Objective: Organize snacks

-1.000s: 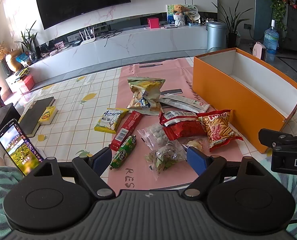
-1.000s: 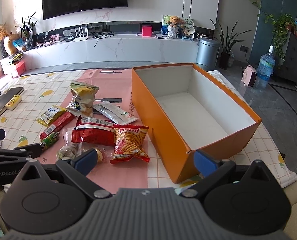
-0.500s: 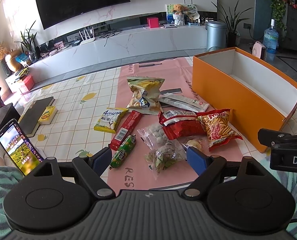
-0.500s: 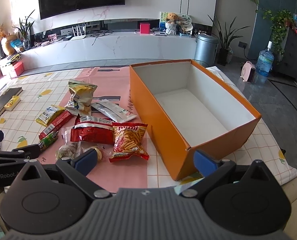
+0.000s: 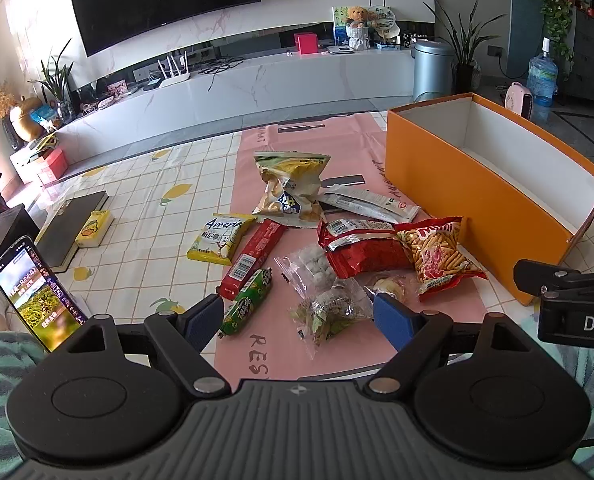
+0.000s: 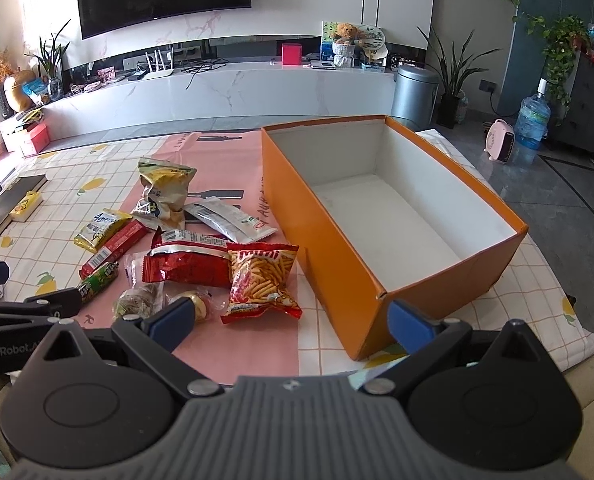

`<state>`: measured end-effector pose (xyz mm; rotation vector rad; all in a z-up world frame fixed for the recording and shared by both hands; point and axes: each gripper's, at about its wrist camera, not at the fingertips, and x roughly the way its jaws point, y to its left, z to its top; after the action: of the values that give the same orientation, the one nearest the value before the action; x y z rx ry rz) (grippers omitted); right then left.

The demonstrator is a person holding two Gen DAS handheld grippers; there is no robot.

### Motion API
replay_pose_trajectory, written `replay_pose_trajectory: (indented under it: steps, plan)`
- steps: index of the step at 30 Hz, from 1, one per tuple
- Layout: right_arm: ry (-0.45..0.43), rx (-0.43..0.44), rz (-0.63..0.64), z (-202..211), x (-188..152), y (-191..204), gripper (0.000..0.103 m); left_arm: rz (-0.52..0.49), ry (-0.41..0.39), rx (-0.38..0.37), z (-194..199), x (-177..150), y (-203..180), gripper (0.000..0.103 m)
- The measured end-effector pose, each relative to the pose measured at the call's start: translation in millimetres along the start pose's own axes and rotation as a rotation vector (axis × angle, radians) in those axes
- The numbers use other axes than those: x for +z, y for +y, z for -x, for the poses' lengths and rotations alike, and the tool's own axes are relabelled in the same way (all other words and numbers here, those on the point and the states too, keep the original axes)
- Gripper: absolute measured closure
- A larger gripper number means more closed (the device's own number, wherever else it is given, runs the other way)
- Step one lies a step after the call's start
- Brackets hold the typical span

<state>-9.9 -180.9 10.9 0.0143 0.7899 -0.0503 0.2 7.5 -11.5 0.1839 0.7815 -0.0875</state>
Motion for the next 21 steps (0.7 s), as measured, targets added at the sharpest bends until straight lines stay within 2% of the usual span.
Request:
replay_pose_trajectory:
  steps: [10, 14, 16, 17, 19, 21]
  plan:
    - [-0.012, 0.035, 0.006, -7.1, -1.0, 0.7, 0.004, -0.007, 0.01, -0.02, -4.5, 2.6, 2.1, 0.004]
    - [-0.001, 0.066, 0.032, -16.2, -1.6, 5.7, 0.016, -0.001, 0.012, -0.026, -6.4, 7.1, 10.4, 0.011]
    - [0.003, 0.08, 0.031, -22.1, -3.0, 7.6, 0.02, 0.029, 0.026, -0.06, -10.0, 7.5, 17.6, 0.021]
    - [0.007, 0.086, 0.032, -25.3, -3.5, 9.0, 0.026, 0.046, 0.039, -0.089, -12.9, 7.2, 21.7, 0.027]
    - [0.025, 0.097, 0.035, -33.5, -4.3, 12.1, 0.031, 0.075, 0.068, -0.137, -21.0, 5.5, 27.6, 0.051]
    - [0.039, 0.115, 0.033, -41.7, -5.2, 14.3, 0.044, 0.094, 0.089, -0.162, -28.7, 3.2, 30.1, 0.062]
